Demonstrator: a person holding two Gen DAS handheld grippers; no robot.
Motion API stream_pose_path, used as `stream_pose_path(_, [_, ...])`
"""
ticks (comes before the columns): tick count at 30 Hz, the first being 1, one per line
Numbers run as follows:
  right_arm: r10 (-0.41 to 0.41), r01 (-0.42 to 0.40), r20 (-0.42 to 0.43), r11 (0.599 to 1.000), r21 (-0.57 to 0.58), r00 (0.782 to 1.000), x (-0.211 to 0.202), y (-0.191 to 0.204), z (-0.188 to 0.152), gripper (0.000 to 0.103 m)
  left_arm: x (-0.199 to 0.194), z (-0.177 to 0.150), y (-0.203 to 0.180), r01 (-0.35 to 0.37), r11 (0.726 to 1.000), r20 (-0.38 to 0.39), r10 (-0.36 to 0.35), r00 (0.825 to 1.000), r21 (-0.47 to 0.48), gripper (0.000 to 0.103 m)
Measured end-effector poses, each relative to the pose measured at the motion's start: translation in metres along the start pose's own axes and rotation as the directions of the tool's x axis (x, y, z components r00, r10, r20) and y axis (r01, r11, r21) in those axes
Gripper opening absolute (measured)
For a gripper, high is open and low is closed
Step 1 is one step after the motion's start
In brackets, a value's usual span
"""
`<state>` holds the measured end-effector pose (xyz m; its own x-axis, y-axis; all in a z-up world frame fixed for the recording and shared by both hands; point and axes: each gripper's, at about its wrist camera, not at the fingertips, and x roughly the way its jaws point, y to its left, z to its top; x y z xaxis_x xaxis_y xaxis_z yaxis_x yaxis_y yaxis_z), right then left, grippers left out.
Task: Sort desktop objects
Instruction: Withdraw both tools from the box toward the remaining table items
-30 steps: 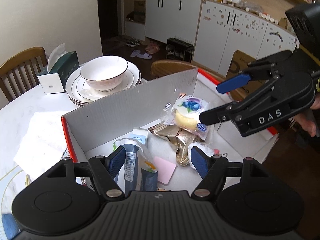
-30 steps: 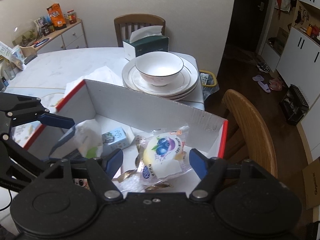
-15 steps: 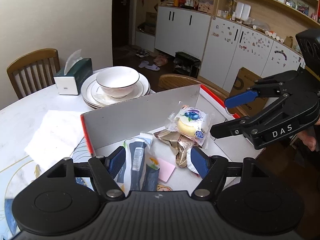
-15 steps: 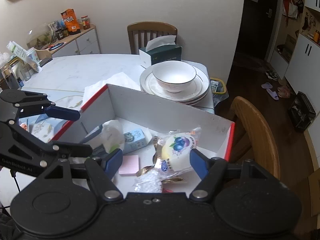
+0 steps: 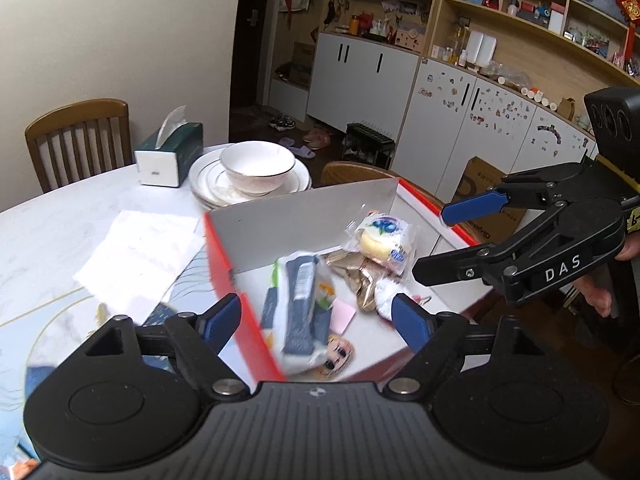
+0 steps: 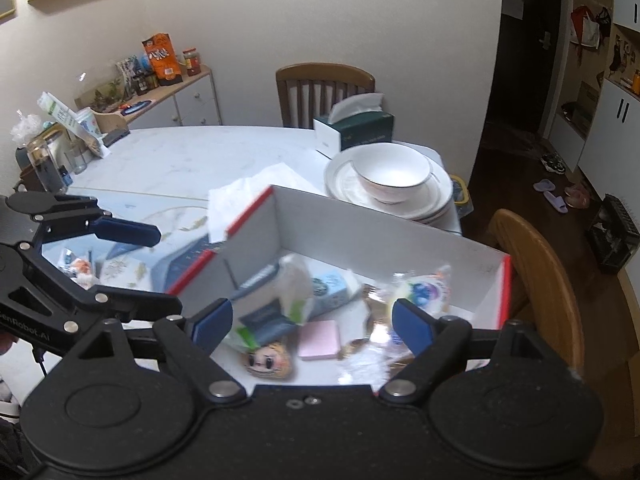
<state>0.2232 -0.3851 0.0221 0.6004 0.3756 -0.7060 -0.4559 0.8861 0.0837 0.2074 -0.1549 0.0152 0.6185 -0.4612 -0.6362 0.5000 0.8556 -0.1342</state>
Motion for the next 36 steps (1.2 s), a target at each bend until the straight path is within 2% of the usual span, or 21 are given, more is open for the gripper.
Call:
stream_pose_path(5, [0.009, -0.009, 0.011, 1.000, -0.004, 1.000, 0.000, 0.031, 0.004, 0.087, -0.021, -0.012, 0.023, -0.014, 1.000, 0.002, 0.014, 1.000, -0.005, 0.085])
stream_pose_path(8, [0.004, -0.004, 0.017, 1.000, 0.007, 1.000, 0.002, 0.050, 0.005, 0.093, -0.030, -0.019, 0.038, -0.025, 1.000, 0.000, 0.025, 1.000, -0.006, 0.091])
stream_pose_path(12, [-0.003, 0.003, 0.025, 1.000, 0.012, 1.000, 0.006, 0.075, 0.007, 0.095, -0.041, -0.029, 0.061, -0.021, 1.000, -0.010, 0.021, 1.000, -0.019, 0.093])
stream_pose_path(14, [-0.004, 0.003, 0.025, 1.000, 0.013, 1.000, 0.009, 0.088, 0.006, 0.096, -0.047, -0.035, 0.072, -0.019, 0.999, -0.011, 0.019, 1.000, -0.026, 0.103])
stream_pose_path(26, [-0.021, 0.021, 0.002, 1.000, 0.016, 1.000, 0.028, 0.161, 0.008, 0.097, -0.073, -0.064, 0.144, -0.055, 0.998, -0.019, 0.055, 0.998, -0.025, 0.103])
stream_pose_path(36, [-0.014, 0.014, -0.039, 1.000, -0.005, 0.999, 0.054, 0.214, 0.012, 0.097, -0.087, -0.092, 0.205, -0.083, 0.997, -0.068, 0.083, 0.994, 0.006, 0.103])
